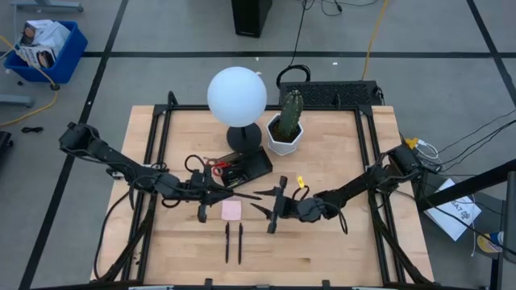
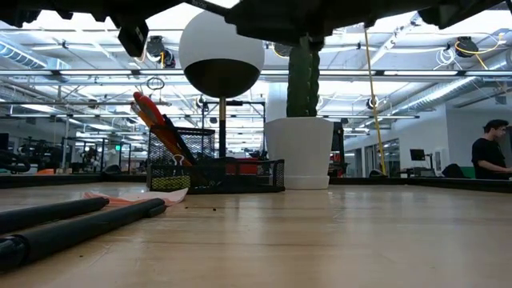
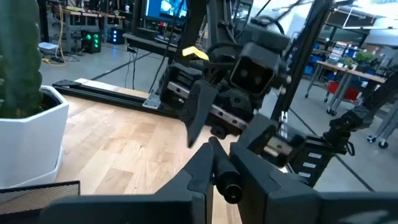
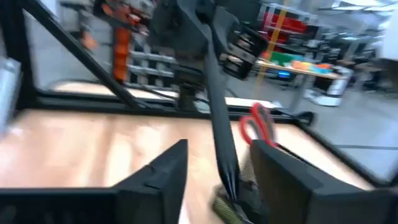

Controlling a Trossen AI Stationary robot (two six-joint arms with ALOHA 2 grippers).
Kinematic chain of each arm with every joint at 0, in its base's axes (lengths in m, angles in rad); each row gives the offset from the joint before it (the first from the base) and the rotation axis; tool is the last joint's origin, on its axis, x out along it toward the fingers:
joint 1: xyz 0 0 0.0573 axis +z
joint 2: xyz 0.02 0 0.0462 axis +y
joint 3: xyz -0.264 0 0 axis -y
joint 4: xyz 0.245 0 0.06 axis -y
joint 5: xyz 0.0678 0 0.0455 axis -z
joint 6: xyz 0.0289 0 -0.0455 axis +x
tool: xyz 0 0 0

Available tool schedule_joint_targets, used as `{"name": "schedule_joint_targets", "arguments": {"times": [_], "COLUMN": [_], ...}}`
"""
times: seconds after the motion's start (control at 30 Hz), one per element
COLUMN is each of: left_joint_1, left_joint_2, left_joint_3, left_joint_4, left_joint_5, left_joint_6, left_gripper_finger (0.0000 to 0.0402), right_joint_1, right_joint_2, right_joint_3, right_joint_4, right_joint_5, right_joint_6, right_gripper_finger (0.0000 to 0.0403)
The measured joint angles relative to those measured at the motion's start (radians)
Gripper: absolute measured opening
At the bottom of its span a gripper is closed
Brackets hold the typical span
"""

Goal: Pick and place office supplies into organizer
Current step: Put the top right black pen into the desk organizer

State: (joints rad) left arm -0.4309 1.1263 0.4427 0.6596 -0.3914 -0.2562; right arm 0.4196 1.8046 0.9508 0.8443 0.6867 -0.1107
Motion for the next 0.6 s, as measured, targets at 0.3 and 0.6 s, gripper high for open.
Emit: {"name": "schedule_joint_targets", "arguments": {"times": [0.3,0.6], "left_joint_1": [0.000,0.030], "left_joint_2": [-0.096,-0.280], "left_joint_3": [0.000,0.000], "left_joint_4": [-0.137,-0.395], "left_joint_5": [-0.085,-0.222], "left_joint_6": [0.010,-0.112], "left_gripper_finger": [0.0037,0.0038], "right_joint_1": [0.095,0.170], "right_joint_2": [0.000,0.000], "right_joint_3": [0.000,0.000], "right_joint_4": [-0.026,-0.034], "right_joint_5": [0.198,0.260], "right_joint_6": [-0.140,-0.171], "right_gripper_finger": [0.0229,0.0224]}}
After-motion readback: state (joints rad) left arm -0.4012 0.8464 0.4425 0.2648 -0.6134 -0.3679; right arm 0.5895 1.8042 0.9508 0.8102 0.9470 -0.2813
